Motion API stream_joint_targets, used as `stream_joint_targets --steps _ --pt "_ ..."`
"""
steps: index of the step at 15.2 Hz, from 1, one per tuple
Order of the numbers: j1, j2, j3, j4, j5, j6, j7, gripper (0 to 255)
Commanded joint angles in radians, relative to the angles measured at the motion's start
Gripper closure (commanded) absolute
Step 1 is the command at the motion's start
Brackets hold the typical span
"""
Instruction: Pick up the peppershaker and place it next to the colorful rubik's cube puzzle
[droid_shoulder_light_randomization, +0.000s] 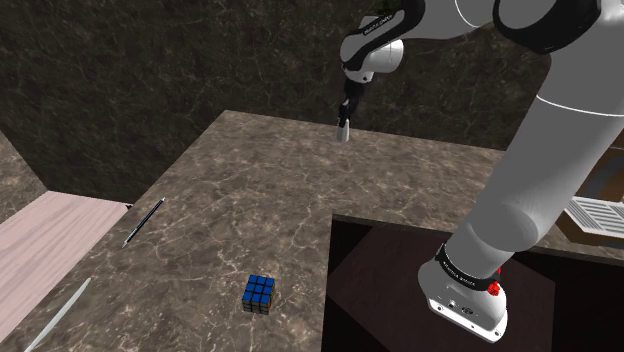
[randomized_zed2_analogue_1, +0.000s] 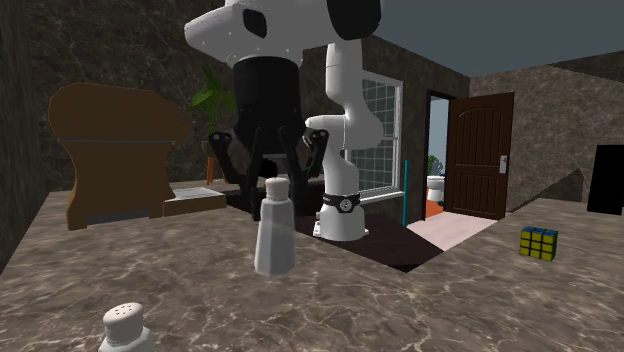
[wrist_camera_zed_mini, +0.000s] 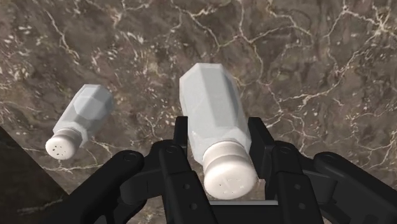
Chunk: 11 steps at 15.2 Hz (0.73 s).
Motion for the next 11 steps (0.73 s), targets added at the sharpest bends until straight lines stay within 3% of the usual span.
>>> stream_joint_targets --steps 1,11 --pt "0.000 -0.014 -0.001 0.012 -0.007 -0.025 0.006 255" --pt "0.003 -0.069 -0.004 0.085 -0.037 -0.150 0.033 255"
